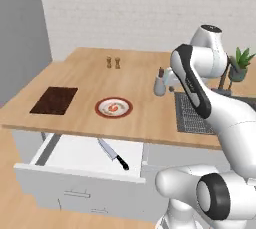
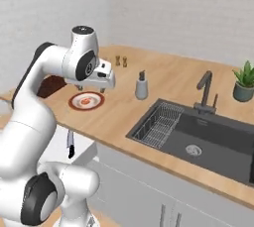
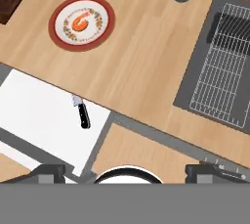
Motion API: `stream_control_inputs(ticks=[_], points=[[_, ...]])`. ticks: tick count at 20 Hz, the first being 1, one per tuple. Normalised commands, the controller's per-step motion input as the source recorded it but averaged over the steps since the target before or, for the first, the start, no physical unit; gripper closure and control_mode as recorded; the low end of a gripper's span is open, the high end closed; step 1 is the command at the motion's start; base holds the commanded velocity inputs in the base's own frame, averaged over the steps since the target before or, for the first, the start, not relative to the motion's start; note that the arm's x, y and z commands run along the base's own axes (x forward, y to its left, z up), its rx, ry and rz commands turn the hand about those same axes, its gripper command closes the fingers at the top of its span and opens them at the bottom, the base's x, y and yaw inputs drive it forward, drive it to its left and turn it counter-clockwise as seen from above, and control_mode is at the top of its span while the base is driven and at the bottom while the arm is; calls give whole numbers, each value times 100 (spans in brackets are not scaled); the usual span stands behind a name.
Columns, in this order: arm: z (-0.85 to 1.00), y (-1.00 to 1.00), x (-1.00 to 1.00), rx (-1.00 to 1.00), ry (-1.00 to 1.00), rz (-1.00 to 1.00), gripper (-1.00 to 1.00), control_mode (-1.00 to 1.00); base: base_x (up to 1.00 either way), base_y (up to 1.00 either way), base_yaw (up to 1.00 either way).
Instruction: Pick up the knife from the drawer and place it on the cutting board. Then place the meat from the plate to the cutting board.
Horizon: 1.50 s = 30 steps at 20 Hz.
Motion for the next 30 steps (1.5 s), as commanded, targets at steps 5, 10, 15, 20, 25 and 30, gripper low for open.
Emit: stream_control_inputs(ticks=[5, 10, 15, 20, 25, 30], points=[[0, 0, 0, 0, 0, 0, -100, 100, -8, -25, 99], [0, 0, 0, 0, 0, 0, -100, 100, -10, -46, 92], [0, 0, 0, 0, 0, 0, -100, 100, -3, -65, 78], [0, 0, 0, 0, 0, 0, -100, 100, -12, -73, 57], [0, 0, 0, 0, 0, 0, -100, 100, -5, -16, 2], [-37, 0, 8, 0, 10, -5, -100, -100, 0, 0, 0]])
